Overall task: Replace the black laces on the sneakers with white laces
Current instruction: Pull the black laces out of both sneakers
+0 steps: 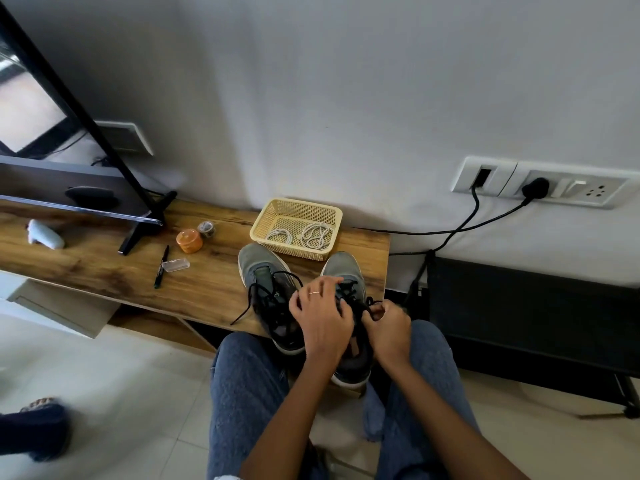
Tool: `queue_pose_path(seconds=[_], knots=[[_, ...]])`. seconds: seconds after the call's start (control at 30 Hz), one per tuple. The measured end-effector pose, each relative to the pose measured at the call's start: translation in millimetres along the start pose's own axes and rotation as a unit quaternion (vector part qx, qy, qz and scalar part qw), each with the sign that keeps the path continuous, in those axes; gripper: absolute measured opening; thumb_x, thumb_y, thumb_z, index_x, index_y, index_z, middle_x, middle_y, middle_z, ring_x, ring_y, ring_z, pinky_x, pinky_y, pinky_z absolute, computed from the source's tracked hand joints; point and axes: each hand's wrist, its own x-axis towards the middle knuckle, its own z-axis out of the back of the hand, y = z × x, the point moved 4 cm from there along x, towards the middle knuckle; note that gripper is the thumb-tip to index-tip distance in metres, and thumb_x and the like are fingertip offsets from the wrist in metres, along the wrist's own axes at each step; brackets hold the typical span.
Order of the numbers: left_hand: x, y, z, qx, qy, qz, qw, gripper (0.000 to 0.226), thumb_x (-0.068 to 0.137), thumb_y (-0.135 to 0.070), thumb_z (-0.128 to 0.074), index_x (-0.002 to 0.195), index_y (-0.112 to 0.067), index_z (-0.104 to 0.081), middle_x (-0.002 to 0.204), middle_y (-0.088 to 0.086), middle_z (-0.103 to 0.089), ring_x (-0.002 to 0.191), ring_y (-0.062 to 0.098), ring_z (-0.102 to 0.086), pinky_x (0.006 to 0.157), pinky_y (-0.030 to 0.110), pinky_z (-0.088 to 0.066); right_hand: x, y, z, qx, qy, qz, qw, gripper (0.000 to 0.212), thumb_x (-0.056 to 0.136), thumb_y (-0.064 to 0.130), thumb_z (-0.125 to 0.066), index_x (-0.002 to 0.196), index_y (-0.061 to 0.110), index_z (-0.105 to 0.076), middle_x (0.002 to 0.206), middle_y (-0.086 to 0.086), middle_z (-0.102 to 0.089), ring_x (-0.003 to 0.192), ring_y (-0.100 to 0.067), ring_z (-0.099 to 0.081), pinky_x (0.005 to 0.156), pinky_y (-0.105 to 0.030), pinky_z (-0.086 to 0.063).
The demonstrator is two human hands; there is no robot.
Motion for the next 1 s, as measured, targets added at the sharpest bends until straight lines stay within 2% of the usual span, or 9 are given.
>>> queue_pose_path(seconds=[0.1,0.23,0.4,0.5,0.67,0.73,0.83,0.93,1.0], knots=[[-4,-4,-14,0.08,0.036,-0.102,0.991,0.021,0.071,-0.031,-0.073,0.091,-0.03,-0.067,0.109,-0.008,-0.062,0.113,0.019,-0.046,0.103,0.046,-0.021,-1,1,-1,-0.011,0.001,0.019,1.0,0.005,0.084,0.016,-0.068,0.086,0.012,-0.067,0.083,-0.003,-0.068,0.078,-0.017,-0.063,0.066,-0.031,-0.051],[-5,-2,-21,0.147,0.038,-0.126,0.98,0.018,0.061,-0.034,-0.083,0.07,-0.027,-0.069,0.09,-0.008,-0.067,0.101,0.019,-0.053,0.099,0.046,-0.023,0,1,0,-0.016,0.001,0.022,1.0,0.005,0.083,0.016,-0.068,0.084,0.011,-0.066,0.084,-0.003,-0.068,0.078,-0.018,-0.063,0.066,-0.031,-0.051],[-3,-1,-20,0.134,0.03,-0.137,0.981,0.015,0.079,-0.035,-0.056,0.069,-0.028,-0.065,0.072,-0.011,-0.061,0.092,0.016,-0.051,0.101,0.044,-0.02,-4,0,0,-0.02,0.001,0.005,1.0,0.008,0.083,0.017,-0.068,0.079,0.014,-0.062,0.081,-0.001,-0.065,0.075,-0.016,-0.06,0.061,-0.027,-0.045],[-2,-3,-23,0.1,0.048,-0.14,0.984,0.009,0.079,-0.029,-0.059,0.07,-0.028,-0.062,0.069,-0.01,-0.063,0.09,0.015,-0.06,0.102,0.044,-0.019,-7,-1,0,-0.014,-0.012,-0.016,1.0,0.01,0.082,0.019,-0.067,0.078,0.016,-0.059,0.08,-0.001,-0.062,0.074,-0.015,-0.058,0.06,-0.026,-0.04],[-2,3,-26,-0.01,0.082,0.021,0.996,0.006,0.093,-0.023,-0.056,0.087,-0.022,-0.056,0.074,-0.009,-0.061,0.077,0.013,-0.059,0.11,0.039,-0.017,-7,-2,2,0.0,-0.026,-0.051,0.998,0.011,0.081,0.017,-0.067,0.076,0.014,-0.059,0.078,0.0,-0.062,0.071,-0.014,-0.056,0.057,-0.026,-0.039],[-2,5,-21,-0.091,0.06,0.093,0.99,0.008,0.094,-0.018,-0.054,0.086,-0.019,-0.055,0.072,-0.012,-0.055,0.073,0.011,-0.053,0.101,0.034,-0.03,-7,-2,3,0.003,-0.026,-0.057,0.998,0.011,0.081,0.017,-0.068,0.076,0.015,-0.058,0.079,0.0,-0.062,0.073,-0.014,-0.056,0.059,-0.025,-0.039],[-4,9,-10,-0.241,-0.015,0.255,0.936,0.009,0.092,-0.011,-0.055,0.084,-0.013,-0.056,0.074,-0.006,-0.058,0.077,0.017,-0.058,0.068,0.024,-0.034,-7,-3,3,0.008,-0.024,-0.059,0.998,0.01,0.081,0.016,-0.068,0.076,0.016,-0.059,0.08,0.0,-0.064,0.075,-0.015,-0.058,0.06,-0.025,-0.041],[-9,7,-3,-0.339,-0.079,0.383,0.856,0.004,0.093,-0.008,-0.054,0.089,-0.007,-0.055,0.07,-0.01,-0.058,0.07,0.005,-0.057,0.069,0.022,-0.036,-8,-1,2,0.014,-0.028,-0.055,0.998,0.011,0.08,0.015,-0.067,0.073,0.014,-0.059,0.077,-0.002,-0.064,0.072,-0.016,-0.059,0.057,-0.025,-0.04],[-11,6,-4,-0.361,-0.076,0.397,0.84,0.002,0.094,-0.009,-0.053,0.092,-0.008,-0.054,0.073,-0.008,-0.059,0.073,0.009,-0.06,0.069,0.023,-0.038,-8,-1,2,0.015,-0.03,-0.054,0.998,0.011,0.08,0.014,-0.067,0.072,0.013,-0.059,0.076,-0.002,-0.064,0.071,-0.016,-0.058,0.056,-0.025,-0.038]])
